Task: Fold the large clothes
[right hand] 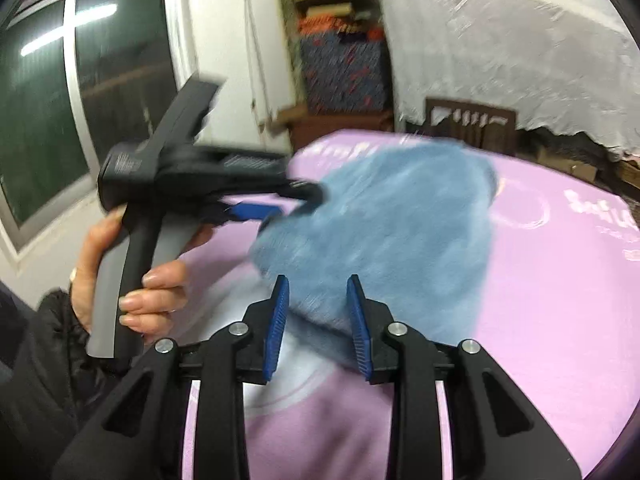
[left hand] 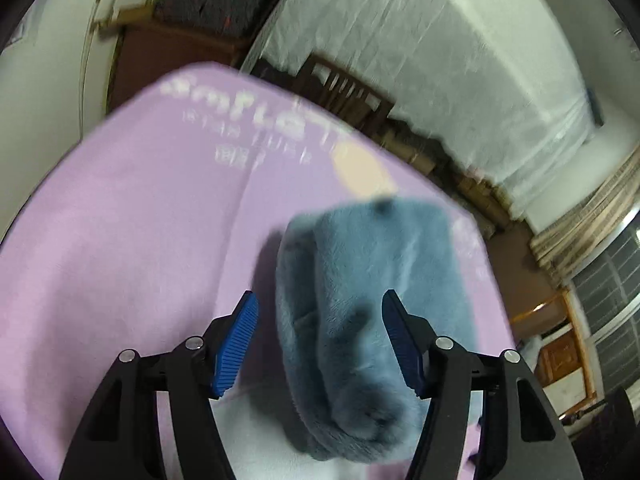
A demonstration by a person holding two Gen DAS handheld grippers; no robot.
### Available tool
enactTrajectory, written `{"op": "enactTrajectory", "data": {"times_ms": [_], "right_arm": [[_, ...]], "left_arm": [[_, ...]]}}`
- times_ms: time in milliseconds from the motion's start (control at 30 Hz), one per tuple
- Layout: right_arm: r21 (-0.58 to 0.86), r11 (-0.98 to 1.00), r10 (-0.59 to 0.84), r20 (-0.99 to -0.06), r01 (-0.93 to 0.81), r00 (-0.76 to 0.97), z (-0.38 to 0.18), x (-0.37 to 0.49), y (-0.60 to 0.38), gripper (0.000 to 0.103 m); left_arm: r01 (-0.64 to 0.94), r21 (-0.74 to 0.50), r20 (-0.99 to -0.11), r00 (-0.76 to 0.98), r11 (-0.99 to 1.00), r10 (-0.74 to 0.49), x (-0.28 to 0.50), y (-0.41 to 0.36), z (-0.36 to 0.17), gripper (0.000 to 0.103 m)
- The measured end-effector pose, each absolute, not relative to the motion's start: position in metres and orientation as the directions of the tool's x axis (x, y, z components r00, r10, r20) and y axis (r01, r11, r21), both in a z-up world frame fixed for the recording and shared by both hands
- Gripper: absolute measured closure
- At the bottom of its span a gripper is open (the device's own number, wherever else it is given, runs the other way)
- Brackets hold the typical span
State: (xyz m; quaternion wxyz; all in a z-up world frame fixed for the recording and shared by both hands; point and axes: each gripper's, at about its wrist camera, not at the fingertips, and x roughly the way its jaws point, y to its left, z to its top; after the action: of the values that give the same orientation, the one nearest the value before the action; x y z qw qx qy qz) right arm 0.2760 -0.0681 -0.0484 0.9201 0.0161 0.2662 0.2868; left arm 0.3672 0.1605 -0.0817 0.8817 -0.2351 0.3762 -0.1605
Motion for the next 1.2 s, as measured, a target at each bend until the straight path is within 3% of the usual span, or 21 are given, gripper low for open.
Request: {"op": "enactTrajectory", "data": {"times_ms": [67,133,267,467,533,600,700,1033,1200], "right_arm": [[0.173,0.854,0.511,-0.461,-0.491,0.726,-0.038,0.276,-0.079,0.074],[0.179,0.873,0.482,-0.456,-0.453,0.748,-0.028,0.293,-0.092,0.087],[0.216,0.89,0.456,-0.478,-0.402,0.751,-0.019,0.334,-0.094,0.097],[0.245,0.904,0.428,-0.548,-0.35,0.719,-0.046,0.395,-0.085,0.097],[0.254,0.908,0.417,-0.624,-0.333,0.661,-0.073,0.414,-0.081,0.099],[0.261,0.909,0.415,-0.653,-0.325,0.634,-0.095,0.422,-0.082,0.1],[0.32,0.89,0.457,-0.635,-0.326,0.623,-0.099,0.425,-0.091,0.1],[0.396,0.842,0.537,-0.541,-0.367,0.647,-0.06,0.386,-0.123,0.096],[0.393,0.823,0.567,-0.52,-0.411,0.638,-0.059,0.356,-0.129,0.096]], "left_arm": [[0.139,-0.546,-0.536,0.699,0.826,-0.473,0.357,0.162,-0.066,0.039],[0.193,-0.538,-0.493,0.717,0.82,-0.493,0.347,0.154,-0.052,0.039],[0.241,-0.41,-0.526,0.725,0.88,-0.444,0.344,0.119,-0.046,0.039],[0.153,-0.338,-0.693,0.628,0.929,-0.355,0.381,0.102,-0.097,0.038],[0.139,-0.366,-0.728,0.573,0.92,-0.376,0.391,0.106,-0.12,0.036],[0.133,-0.391,-0.726,0.564,0.911,-0.394,0.395,0.109,-0.129,0.03],[0.14,-0.404,-0.722,0.558,0.904,-0.409,0.396,0.111,-0.134,0.029],[0.122,-0.47,-0.659,0.611,0.874,-0.439,0.372,0.138,-0.098,0.031],[0.134,-0.514,-0.657,0.573,0.847,-0.489,0.362,0.14,-0.106,0.031]]}}
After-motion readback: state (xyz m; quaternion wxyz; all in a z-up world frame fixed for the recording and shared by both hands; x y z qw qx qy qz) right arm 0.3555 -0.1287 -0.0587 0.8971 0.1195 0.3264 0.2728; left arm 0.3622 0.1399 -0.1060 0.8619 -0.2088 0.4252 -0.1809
